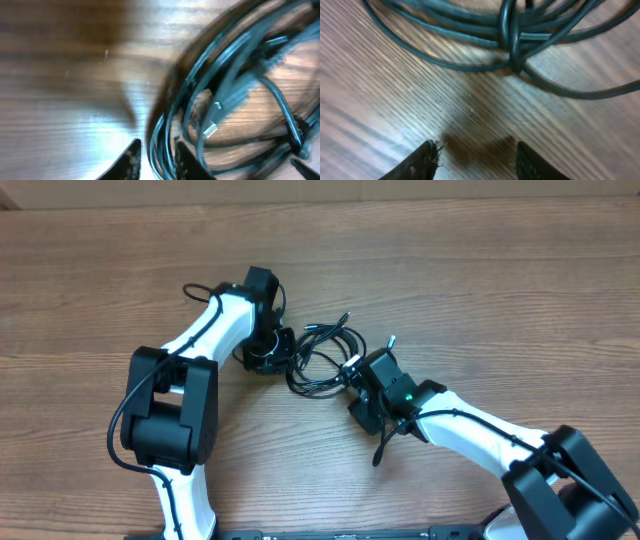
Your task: Untangle cables
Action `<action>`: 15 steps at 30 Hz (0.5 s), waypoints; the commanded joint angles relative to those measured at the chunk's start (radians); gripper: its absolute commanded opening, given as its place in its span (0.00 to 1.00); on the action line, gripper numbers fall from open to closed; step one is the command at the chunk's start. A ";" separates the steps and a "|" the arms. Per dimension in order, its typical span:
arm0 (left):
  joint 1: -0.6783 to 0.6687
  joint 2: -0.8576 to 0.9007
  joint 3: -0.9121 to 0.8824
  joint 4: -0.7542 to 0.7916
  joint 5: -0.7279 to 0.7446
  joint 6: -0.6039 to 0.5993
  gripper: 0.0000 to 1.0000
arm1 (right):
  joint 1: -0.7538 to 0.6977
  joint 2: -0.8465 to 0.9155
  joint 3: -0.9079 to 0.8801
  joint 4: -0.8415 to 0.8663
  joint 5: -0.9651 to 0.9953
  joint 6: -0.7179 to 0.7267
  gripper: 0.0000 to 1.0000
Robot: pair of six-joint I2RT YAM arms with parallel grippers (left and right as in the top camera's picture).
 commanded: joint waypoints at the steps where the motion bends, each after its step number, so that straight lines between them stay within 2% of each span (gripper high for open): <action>1: 0.001 -0.003 0.131 -0.088 -0.023 0.023 0.30 | 0.001 -0.079 0.117 -0.043 -0.014 0.050 0.52; 5: -0.022 -0.002 0.143 -0.131 -0.029 0.014 0.45 | -0.024 -0.082 0.143 -0.054 -0.014 0.049 0.54; 7: -0.035 -0.001 0.127 -0.127 -0.030 -0.002 0.48 | -0.048 -0.078 0.142 -0.056 -0.015 0.050 0.55; 10: -0.055 -0.001 0.079 -0.080 -0.030 -0.038 0.47 | -0.100 -0.070 0.142 -0.058 -0.016 0.049 0.55; 15: -0.081 -0.001 -0.017 0.042 -0.074 -0.119 0.34 | -0.163 -0.065 0.142 -0.054 -0.042 0.048 0.55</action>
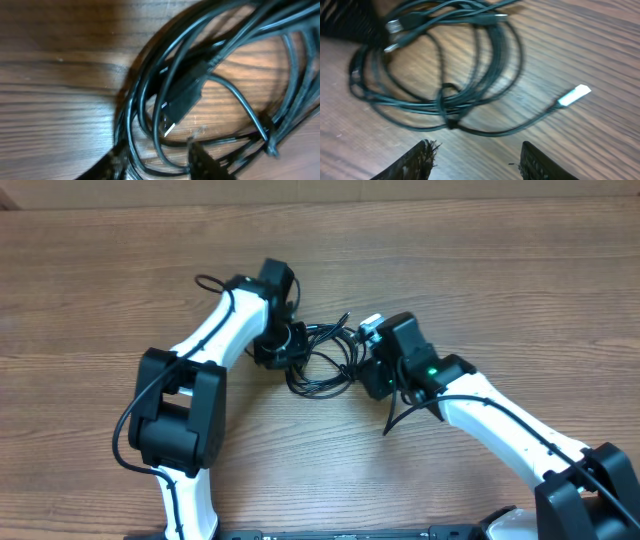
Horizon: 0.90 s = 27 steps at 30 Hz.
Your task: Untangle cables
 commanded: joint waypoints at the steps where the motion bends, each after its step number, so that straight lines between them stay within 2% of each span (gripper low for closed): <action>1: -0.016 -0.001 -0.071 0.056 -0.060 -0.080 0.31 | -0.035 0.006 0.006 0.007 -0.042 0.003 0.55; 3: -0.023 -0.001 -0.102 0.102 -0.066 -0.084 0.24 | -0.051 0.006 -0.003 0.014 -0.074 -0.004 0.55; 8: -0.025 -0.001 -0.123 0.158 -0.069 -0.010 0.19 | -0.058 0.008 -0.040 0.040 -0.087 -0.060 0.55; 10: -0.025 -0.001 -0.123 0.179 -0.069 0.057 0.07 | -0.058 0.013 -0.049 0.042 -0.087 -0.079 0.55; 11: -0.025 -0.001 -0.123 0.190 -0.069 0.100 0.04 | -0.058 0.015 -0.052 0.043 -0.087 -0.083 0.55; 14: -0.024 -0.001 -0.119 0.216 -0.069 0.241 0.04 | -0.058 0.016 -0.061 0.039 -0.121 -0.083 0.54; 20: -0.024 -0.001 -0.100 0.236 -0.064 0.381 0.04 | -0.058 0.016 -0.077 0.019 -0.288 -0.083 0.54; 23: -0.025 -0.001 -0.088 0.235 -0.012 0.462 0.04 | -0.058 0.016 -0.099 0.012 -0.307 -0.083 0.54; 27: -0.025 -0.001 -0.087 0.227 0.092 0.478 0.04 | -0.058 0.016 -0.132 -0.008 -0.307 -0.110 0.55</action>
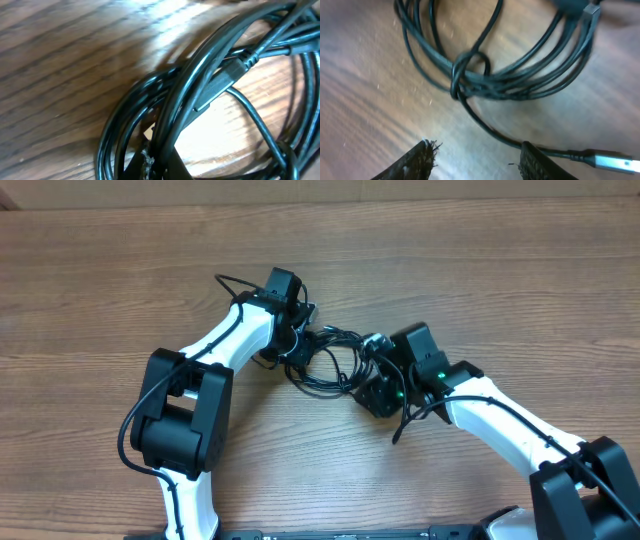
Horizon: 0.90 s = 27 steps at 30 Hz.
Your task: Untangle cables
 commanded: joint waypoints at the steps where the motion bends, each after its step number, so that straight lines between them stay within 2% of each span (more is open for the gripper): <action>1: -0.003 0.008 0.011 -0.009 0.118 0.089 0.04 | -0.004 0.004 -0.042 -0.001 -0.038 -0.028 0.55; 9: -0.003 0.008 0.011 -0.020 0.209 0.074 0.04 | -0.002 0.004 -0.119 0.102 -0.035 -0.050 0.55; 13: 0.002 0.008 0.032 -0.042 0.171 0.081 0.05 | -0.002 0.004 -0.145 0.112 -0.035 -0.050 0.47; 18: 0.031 0.008 0.150 -0.163 0.171 0.051 0.29 | -0.002 0.004 -0.150 0.122 -0.035 -0.050 0.45; 20: 0.034 0.008 0.214 -0.241 0.167 0.050 0.47 | -0.002 0.004 -0.150 0.139 -0.036 -0.050 0.40; 21: 0.034 0.008 0.226 -0.262 0.163 0.034 0.49 | -0.002 0.004 -0.150 0.141 -0.035 -0.050 0.40; 23: 0.031 0.008 0.229 -0.288 0.160 -0.018 0.45 | -0.002 0.004 -0.150 0.137 -0.036 -0.050 0.38; 25: 0.024 0.009 0.211 -0.299 0.129 -0.092 0.36 | -0.002 0.005 -0.150 0.125 -0.039 -0.050 0.36; 27: 0.017 0.009 0.186 -0.297 0.080 -0.143 0.34 | -0.002 0.005 -0.150 0.111 -0.039 -0.050 0.36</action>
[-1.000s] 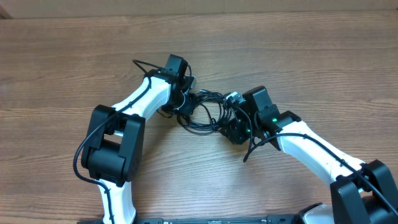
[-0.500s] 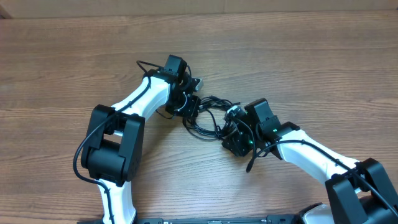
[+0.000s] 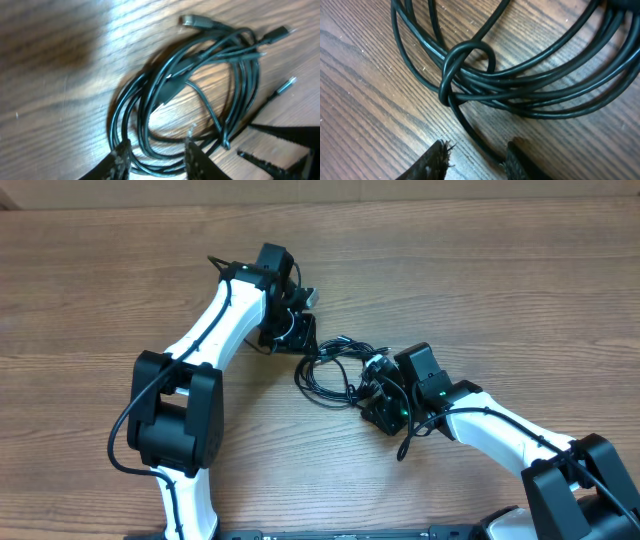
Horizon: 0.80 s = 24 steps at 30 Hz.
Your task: Untangle cables
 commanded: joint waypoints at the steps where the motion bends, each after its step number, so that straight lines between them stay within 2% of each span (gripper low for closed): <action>1: -0.018 0.003 -0.039 0.003 -0.097 -0.142 0.34 | -0.002 0.004 -0.006 -0.013 -0.011 -0.004 0.35; 5: -0.024 0.003 -0.098 0.082 -0.149 -0.187 0.33 | -0.002 0.004 -0.006 -0.005 -0.011 -0.004 0.36; 10: -0.025 0.013 -0.156 0.159 -0.148 -0.237 0.24 | -0.002 0.005 -0.006 0.012 -0.011 -0.005 0.46; 17: -0.027 0.015 -0.186 0.189 -0.137 -0.238 0.12 | -0.001 0.018 -0.006 0.056 -0.011 -0.005 0.46; 24: -0.027 0.015 -0.186 0.199 -0.137 -0.234 0.09 | 0.000 0.091 -0.006 0.063 -0.011 -0.005 0.46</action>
